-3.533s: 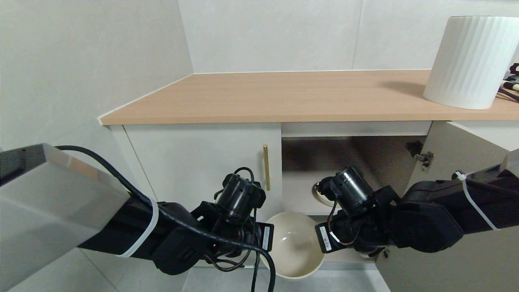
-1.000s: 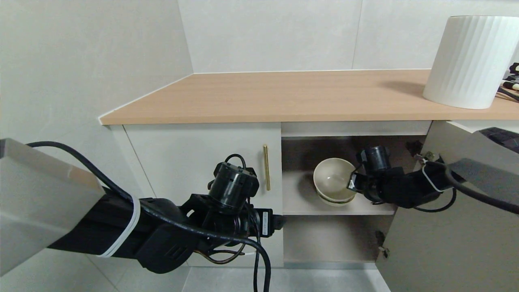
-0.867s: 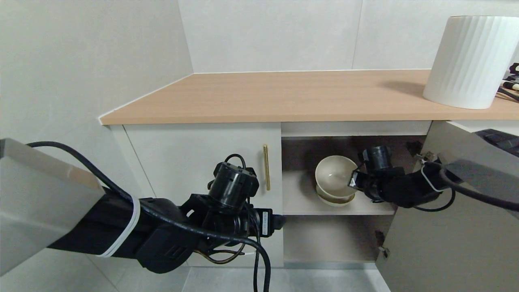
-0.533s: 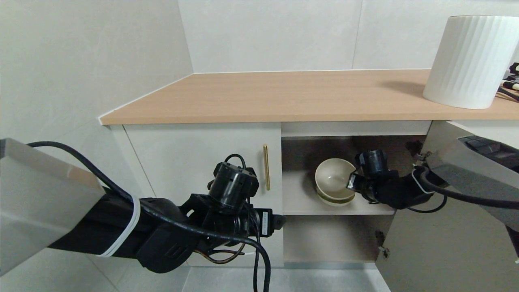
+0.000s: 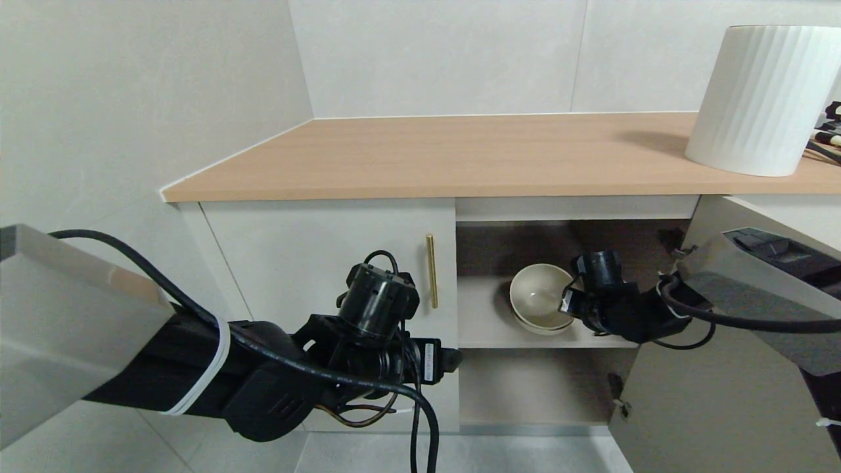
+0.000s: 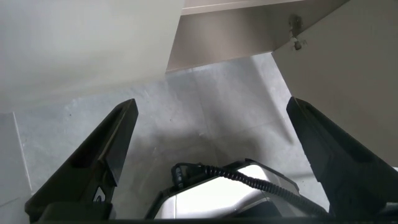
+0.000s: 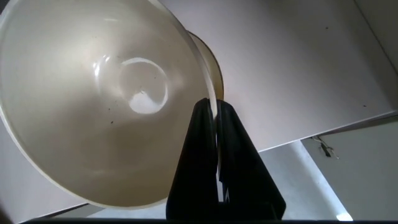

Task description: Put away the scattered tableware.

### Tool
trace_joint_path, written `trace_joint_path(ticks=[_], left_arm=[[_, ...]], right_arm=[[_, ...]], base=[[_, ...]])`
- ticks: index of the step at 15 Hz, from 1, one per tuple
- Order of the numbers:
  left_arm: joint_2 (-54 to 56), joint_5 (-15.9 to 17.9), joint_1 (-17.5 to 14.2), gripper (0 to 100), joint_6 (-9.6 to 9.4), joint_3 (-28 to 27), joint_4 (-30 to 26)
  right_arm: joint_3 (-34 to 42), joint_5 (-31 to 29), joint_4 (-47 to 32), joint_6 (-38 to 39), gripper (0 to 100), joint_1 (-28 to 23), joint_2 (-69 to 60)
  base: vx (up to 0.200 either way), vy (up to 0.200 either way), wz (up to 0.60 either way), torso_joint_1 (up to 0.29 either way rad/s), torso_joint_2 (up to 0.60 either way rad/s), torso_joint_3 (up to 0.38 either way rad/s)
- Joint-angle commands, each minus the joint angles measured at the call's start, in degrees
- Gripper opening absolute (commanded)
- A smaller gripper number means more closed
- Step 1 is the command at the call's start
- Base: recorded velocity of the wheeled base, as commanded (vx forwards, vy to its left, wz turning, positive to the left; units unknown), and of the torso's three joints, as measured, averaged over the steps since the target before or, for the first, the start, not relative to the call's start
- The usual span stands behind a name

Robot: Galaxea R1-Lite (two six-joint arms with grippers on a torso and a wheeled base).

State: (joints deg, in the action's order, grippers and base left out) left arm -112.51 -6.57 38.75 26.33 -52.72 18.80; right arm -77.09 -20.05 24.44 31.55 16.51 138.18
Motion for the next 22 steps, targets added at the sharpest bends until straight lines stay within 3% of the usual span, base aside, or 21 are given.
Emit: trace_joint_path(ticks=[1, 2, 9, 12, 15, 17, 21, 22], left_arm=[[-0.1, 0.0, 0.0, 100, 0.04, 0.0, 0.0], [-0.1, 0.0, 0.0, 100, 0.04, 0.0, 0.0], [0.3, 0.0, -0.3, 100, 0.12, 0.0, 0.1], [5.4, 0.0, -2.0, 100, 0.12, 1.7, 0.2], [16.9, 0.2, -3.6, 100, -0.84, 8.0, -0.3], [23.7, 0.2, -3.9, 100, -3.04, 10.9, -1.3], [32.3, -0.1, -4.1, 100, -3.13, 15.1, -2.0], [32.7, 0.2, -5.6, 100, -3.13, 15.1, -1.9]], right_arm=[[0.0, 0.0, 0.0, 0.0, 0, 0.0, 0.2], [0.0, 0.0, 0.0, 0.0, 100, 0.0, 0.2], [1.0, 0.0, -0.4, 0.1, 100, 0.1, -1.7], [10.1, 1.2, -1.5, 0.1, 100, 0.8, -12.5], [18.7, 4.6, -13.6, 0.2, 100, 5.6, -29.6], [22.2, 5.1, -17.9, -0.1, 100, 7.7, -38.2], [26.2, 5.3, -30.7, -2.5, 100, 15.0, -53.8], [27.8, 5.5, -32.4, -2.4, 100, 17.8, -57.1]], base=[[0.0, 0.0, 0.0, 0.0, 0.0, 0.0], [0.0, 0.0, 0.0, 0.0, 0.0, 0.0], [0.0, 0.0, 0.0, 0.0, 0.0, 0.0], [0.0, 0.0, 0.0, 0.0, 0.0, 0.0], [0.0, 0.0, 0.0, 0.0, 0.0, 0.0], [0.0, 0.0, 0.0, 0.0, 0.0, 0.0], [0.0, 0.0, 0.0, 0.0, 0.0, 0.0], [0.0, 0.0, 0.0, 0.0, 0.0, 0.0]])
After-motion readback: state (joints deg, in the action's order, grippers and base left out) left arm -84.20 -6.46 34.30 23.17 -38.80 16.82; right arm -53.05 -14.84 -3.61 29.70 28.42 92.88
